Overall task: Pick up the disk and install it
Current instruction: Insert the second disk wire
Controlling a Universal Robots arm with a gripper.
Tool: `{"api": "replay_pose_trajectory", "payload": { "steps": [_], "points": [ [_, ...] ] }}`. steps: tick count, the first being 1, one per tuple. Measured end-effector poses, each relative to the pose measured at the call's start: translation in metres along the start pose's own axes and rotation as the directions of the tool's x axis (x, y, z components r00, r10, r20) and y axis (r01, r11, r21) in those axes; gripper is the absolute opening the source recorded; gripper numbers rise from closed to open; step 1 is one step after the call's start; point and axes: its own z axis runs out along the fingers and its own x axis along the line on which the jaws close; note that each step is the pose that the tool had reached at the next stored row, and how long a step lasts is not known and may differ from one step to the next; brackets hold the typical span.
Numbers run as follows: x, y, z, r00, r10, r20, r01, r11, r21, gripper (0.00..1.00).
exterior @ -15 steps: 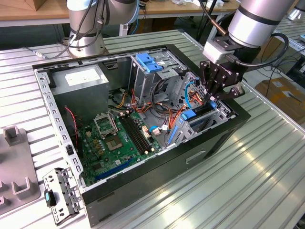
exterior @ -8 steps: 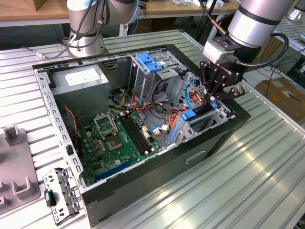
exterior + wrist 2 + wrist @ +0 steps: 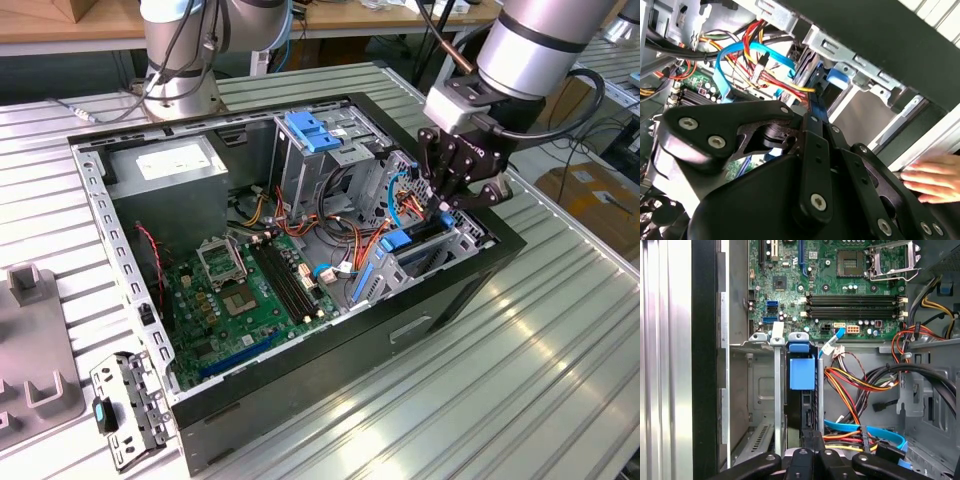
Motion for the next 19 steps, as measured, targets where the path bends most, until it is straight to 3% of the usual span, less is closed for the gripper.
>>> {"api": "replay_pose_trajectory", "payload": {
  "steps": [4,11,13,15,19],
  "points": [
    [0.0002,0.0101,0.0002,1.0000,0.000,0.0004,0.000,1.0000,0.0000,0.11],
    [0.0002,0.0111,0.0000,1.0000,0.000,0.0004,0.000,1.0000,0.0000,0.11],
    [0.0004,0.0112,-0.0085,1.0000,0.000,0.0005,0.000,1.0000,0.0000,0.11],
    [0.0009,0.0115,-0.0280,1.0000,0.000,0.0005,0.000,1.0000,0.0000,0.11],
    [0.0010,0.0117,-0.0473,1.0000,0.000,0.0009,0.000,1.0000,0.0000,0.11]
  ]
}}
